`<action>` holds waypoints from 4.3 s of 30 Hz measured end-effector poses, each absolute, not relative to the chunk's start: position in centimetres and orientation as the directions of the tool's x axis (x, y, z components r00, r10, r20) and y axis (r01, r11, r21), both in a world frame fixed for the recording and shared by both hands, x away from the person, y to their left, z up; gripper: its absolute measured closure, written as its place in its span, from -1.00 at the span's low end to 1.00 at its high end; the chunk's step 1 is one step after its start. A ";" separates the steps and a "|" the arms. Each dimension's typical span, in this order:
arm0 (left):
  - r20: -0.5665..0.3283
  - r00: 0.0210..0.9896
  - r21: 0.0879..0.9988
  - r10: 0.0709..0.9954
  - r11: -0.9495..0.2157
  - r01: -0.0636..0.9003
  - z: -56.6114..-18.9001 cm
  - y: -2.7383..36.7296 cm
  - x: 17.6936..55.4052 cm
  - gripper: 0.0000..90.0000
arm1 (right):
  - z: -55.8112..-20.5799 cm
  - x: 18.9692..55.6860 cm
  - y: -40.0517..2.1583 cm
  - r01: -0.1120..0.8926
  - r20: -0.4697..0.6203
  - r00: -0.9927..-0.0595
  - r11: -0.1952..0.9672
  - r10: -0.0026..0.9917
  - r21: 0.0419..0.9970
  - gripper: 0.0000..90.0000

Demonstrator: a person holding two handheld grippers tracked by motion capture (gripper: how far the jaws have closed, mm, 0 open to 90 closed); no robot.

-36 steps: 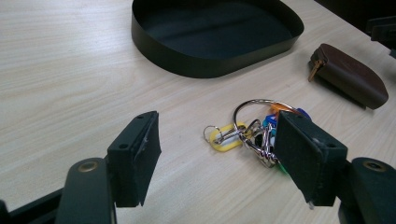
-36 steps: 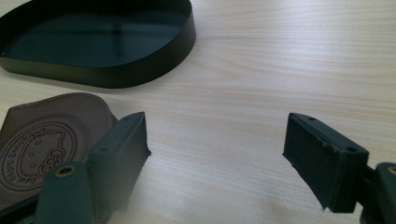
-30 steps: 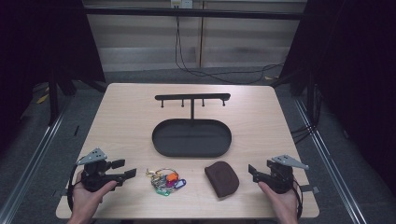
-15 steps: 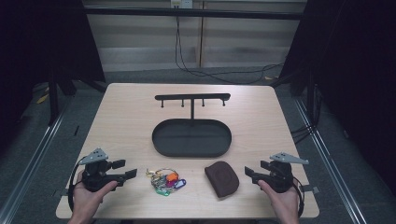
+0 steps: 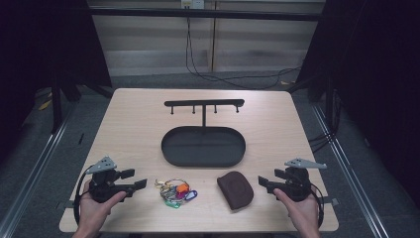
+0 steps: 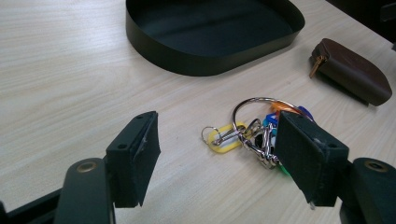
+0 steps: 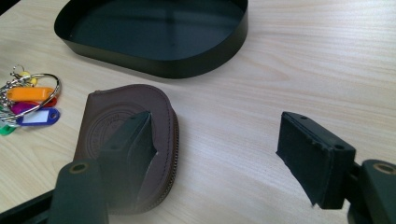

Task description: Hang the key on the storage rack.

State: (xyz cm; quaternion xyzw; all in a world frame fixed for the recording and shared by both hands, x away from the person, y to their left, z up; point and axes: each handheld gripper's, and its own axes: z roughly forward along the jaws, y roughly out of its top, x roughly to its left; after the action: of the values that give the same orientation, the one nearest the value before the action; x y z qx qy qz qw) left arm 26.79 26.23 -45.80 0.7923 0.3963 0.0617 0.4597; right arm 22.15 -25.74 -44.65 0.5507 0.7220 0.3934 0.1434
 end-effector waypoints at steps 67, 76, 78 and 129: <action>-0.276 0.680 0.781 0.679 -0.254 0.571 -45.6 26.5 26.3 -0.31 | -46.9 30.1 -15.3 0.866 0.359 -0.499 0.469 0.789 0.173 -0.58; -0.278 0.680 0.781 0.679 -0.252 0.571 -45.7 26.5 26.3 -0.31 | -46.8 30.1 -14.7 0.865 0.400 -0.497 0.474 0.770 0.162 -0.36; -0.278 0.680 0.780 0.678 -0.254 0.572 -45.7 26.5 26.3 -0.31 | -46.7 30.1 -14.7 0.868 0.405 -0.492 0.470 0.771 0.159 -0.32; -0.274 0.687 0.774 0.673 -0.269 0.573 -45.7 26.3 26.4 -0.44 | -39.7 29.7 -15.3 0.870 0.215 -0.494 0.478 0.843 0.123 0.45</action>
State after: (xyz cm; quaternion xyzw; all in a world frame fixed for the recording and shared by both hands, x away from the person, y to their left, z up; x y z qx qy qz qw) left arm 26.35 26.33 -45.68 0.7948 0.3920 0.0544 0.4600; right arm 29.73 -15.30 -39.69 0.4993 0.8573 0.1084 -0.0625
